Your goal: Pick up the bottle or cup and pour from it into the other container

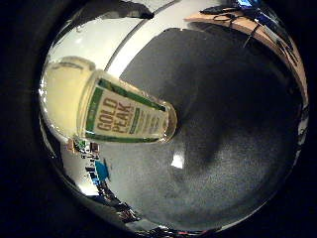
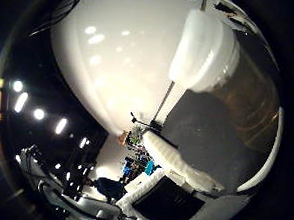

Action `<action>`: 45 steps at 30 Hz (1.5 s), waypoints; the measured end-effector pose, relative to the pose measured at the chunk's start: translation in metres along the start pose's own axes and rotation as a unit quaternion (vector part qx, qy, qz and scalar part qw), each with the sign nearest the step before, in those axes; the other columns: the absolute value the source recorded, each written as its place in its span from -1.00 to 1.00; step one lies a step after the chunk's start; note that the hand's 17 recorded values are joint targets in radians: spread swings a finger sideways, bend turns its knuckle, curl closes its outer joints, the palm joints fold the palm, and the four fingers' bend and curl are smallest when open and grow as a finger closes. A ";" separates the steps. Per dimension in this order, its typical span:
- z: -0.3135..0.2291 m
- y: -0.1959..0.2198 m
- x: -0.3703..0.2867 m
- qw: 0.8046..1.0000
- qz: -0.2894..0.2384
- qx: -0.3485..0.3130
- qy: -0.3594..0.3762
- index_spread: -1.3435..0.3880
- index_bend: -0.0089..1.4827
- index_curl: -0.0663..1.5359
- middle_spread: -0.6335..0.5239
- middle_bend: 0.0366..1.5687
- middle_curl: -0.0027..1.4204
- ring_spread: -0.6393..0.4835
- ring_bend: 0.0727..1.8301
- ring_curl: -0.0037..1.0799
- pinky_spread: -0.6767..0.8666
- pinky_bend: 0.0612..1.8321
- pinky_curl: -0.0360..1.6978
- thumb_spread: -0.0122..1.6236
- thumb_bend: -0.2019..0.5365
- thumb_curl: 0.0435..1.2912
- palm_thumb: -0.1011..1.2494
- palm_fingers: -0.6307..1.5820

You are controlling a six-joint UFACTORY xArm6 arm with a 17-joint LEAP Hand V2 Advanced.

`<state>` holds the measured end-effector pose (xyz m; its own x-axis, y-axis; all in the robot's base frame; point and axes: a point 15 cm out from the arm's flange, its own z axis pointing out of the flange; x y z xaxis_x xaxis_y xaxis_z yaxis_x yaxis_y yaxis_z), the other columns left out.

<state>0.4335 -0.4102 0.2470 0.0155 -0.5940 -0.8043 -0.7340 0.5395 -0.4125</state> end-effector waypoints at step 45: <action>0.036 0.047 -0.208 0.956 -0.200 -0.210 0.052 0.33 0.62 0.09 -0.10 0.74 0.06 -0.20 0.56 0.25 -0.39 0.54 -0.27 -0.69 -0.50 0.35 0.85 0.58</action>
<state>0.4199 -0.2393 0.3796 0.2994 -0.7706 -0.5626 -0.8922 -0.0173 -0.4513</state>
